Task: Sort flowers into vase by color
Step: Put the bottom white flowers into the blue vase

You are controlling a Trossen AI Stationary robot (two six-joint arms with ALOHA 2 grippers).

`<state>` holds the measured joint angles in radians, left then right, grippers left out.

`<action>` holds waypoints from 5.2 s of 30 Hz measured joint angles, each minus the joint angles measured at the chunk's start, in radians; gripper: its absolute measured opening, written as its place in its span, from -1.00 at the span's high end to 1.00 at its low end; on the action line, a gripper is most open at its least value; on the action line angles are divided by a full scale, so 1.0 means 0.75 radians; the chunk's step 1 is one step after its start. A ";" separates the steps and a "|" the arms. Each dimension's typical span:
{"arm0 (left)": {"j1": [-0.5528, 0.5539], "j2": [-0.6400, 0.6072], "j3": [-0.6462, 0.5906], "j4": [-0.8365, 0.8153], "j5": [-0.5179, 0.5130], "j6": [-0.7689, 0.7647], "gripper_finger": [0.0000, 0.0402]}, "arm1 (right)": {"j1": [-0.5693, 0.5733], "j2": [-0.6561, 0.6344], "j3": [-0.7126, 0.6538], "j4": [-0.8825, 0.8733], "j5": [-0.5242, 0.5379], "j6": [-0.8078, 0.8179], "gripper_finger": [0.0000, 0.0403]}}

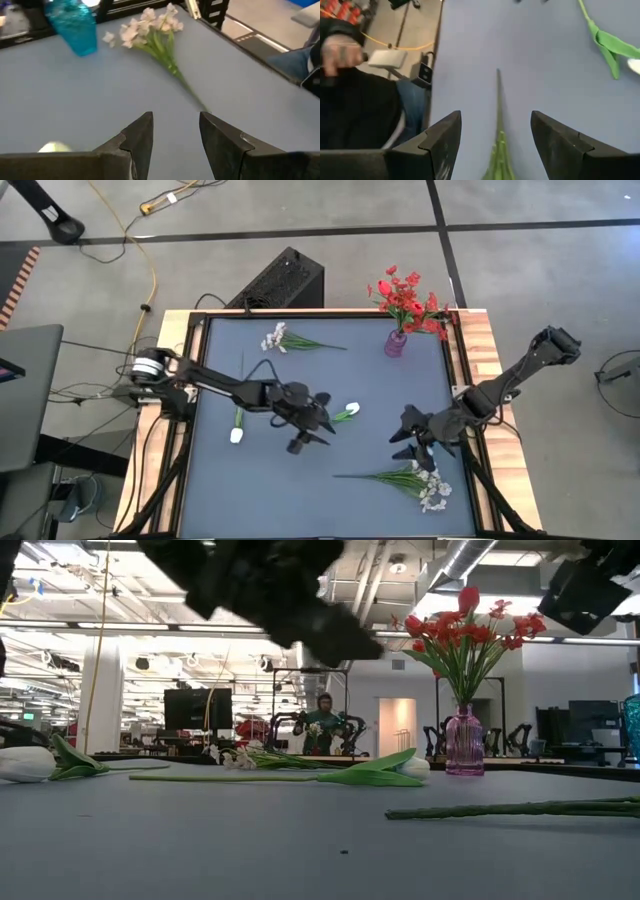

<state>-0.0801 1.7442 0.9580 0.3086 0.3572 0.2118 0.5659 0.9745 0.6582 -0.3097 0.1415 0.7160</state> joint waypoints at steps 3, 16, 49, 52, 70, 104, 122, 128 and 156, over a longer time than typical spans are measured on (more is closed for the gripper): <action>-0.042 0.118 0.134 -0.008 -0.005 -0.066 0.26 | 0.000 0.000 0.000 -0.003 0.040 -0.085 -0.31; -0.249 0.586 0.779 -0.475 -0.270 -0.244 0.26 | 0.013 0.008 0.000 0.000 0.271 -0.212 -0.31; -0.387 0.643 0.892 -0.855 -0.738 -0.151 0.99 | 0.230 0.099 0.076 -0.008 0.386 0.020 -0.31; -0.404 0.560 0.892 -0.930 -0.799 -0.036 0.99 | 0.265 0.072 0.114 -0.004 0.438 -0.059 -0.31; -0.388 -0.168 0.386 -0.641 -0.676 0.077 1.00 | 0.434 0.009 0.166 -0.035 0.772 -0.248 -0.31; -0.200 -0.072 0.159 0.798 -0.459 -0.262 1.00 | 0.115 0.280 0.165 1.173 0.686 -1.185 -0.31; -0.200 -0.073 0.188 0.723 -0.544 -0.266 1.00 | -0.011 0.278 0.165 1.252 0.509 -1.212 -0.31; -0.199 -0.073 0.188 0.714 -0.557 -0.270 1.00 | -0.017 0.278 0.165 1.252 0.509 -1.223 -0.15; -0.097 -0.207 0.187 0.076 -0.492 -0.300 0.20 | 0.336 -0.098 0.165 0.185 1.078 -0.525 0.85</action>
<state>-0.1525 1.5890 1.0981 0.3653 -0.0116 -0.0132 0.8177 0.9011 0.7818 -0.1713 0.9500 0.3224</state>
